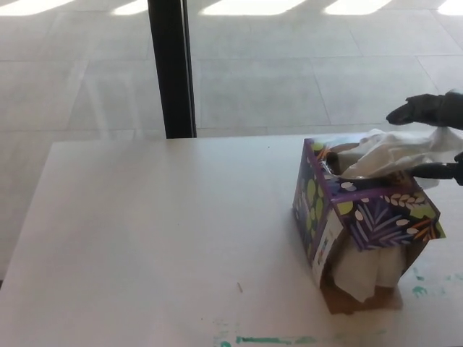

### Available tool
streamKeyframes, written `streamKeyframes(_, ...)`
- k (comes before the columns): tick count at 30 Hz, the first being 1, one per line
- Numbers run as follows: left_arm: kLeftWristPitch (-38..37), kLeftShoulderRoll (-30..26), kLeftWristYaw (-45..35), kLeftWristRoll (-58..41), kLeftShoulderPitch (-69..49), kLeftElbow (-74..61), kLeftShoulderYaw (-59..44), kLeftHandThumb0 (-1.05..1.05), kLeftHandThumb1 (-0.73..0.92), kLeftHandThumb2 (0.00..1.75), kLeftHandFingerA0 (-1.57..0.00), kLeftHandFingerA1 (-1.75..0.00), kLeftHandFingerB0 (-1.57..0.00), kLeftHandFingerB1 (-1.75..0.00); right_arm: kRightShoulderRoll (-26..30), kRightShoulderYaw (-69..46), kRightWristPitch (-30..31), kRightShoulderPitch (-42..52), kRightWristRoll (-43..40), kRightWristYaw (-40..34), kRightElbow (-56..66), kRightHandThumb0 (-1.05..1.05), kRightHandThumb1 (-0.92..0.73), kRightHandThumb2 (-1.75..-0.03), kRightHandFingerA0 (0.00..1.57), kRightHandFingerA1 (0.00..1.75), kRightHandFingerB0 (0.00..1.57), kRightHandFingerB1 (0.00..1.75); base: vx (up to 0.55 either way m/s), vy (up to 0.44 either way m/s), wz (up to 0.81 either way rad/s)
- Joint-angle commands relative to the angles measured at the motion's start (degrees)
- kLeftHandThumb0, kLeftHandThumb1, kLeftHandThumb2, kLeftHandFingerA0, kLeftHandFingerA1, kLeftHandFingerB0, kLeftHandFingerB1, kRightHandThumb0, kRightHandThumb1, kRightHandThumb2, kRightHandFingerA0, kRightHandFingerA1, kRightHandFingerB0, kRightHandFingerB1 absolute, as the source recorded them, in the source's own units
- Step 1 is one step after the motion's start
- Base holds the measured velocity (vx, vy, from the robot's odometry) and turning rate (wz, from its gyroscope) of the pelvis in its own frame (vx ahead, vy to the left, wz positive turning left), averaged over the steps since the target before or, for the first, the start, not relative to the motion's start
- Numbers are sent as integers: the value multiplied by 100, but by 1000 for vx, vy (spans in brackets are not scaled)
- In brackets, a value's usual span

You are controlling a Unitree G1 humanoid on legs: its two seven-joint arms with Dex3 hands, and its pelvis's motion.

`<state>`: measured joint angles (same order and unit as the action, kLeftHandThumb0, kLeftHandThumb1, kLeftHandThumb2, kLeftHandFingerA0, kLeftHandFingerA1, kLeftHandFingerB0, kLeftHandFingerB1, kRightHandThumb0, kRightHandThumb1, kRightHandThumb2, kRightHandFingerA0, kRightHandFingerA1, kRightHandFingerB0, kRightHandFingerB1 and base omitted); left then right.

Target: The robot uses its right hand to pull out a tissue from the tissue box kept in the middle of the desk and put it on the right side

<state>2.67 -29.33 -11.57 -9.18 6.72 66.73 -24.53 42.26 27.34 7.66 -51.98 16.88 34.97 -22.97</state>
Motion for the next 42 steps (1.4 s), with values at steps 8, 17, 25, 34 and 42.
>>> streamKeyframes(8, 90, -100, 34, -115, -19, 2, -3, -105, 79, 100, -64, -57, -45, -79, -397, 214, -459, -196, 1034, -284, -732, -36, -45, -101, 3, 53, 0, 48, 0, 0, 0)
streamKeyframes(17, 29, -95, 39, -66, -80, -50, 95, -105, 79, 101, -62, -57, -45, -80, -428, 185, -1217, -27, 1587, -1369, -1082, -52, -70, -61, 70, 70, 30, 35, 0, 0, 0)
streamKeyframes(25, 3, -75, 61, -105, -83, -53, 64, -105, 79, 100, -65, -61, -44, -83, -515, 43, -1835, 250, 1792, -2454, -873, -31, -78, -68, 74, 154, 60, 46, 0, 0, 0)
streamKeyframes(34, -136, -58, 135, -39, -122, -3, 111, -105, 84, 98, -67, -58, -47, -82, -689, -51, -2150, 649, 2013, -3613, -863, -32, -72, -62, 84, 173, 89, 78, 0, 0, 0)
streamKeyframes(42, -120, -57, 188, -66, -62, 41, 79, -105, 84, 97, -68, -59, -49, -83, -676, -32, -2104, 584, 2245, -4005, -822, -31, -67, -65, 92, 171, 86, 83, 0, 0, 0)
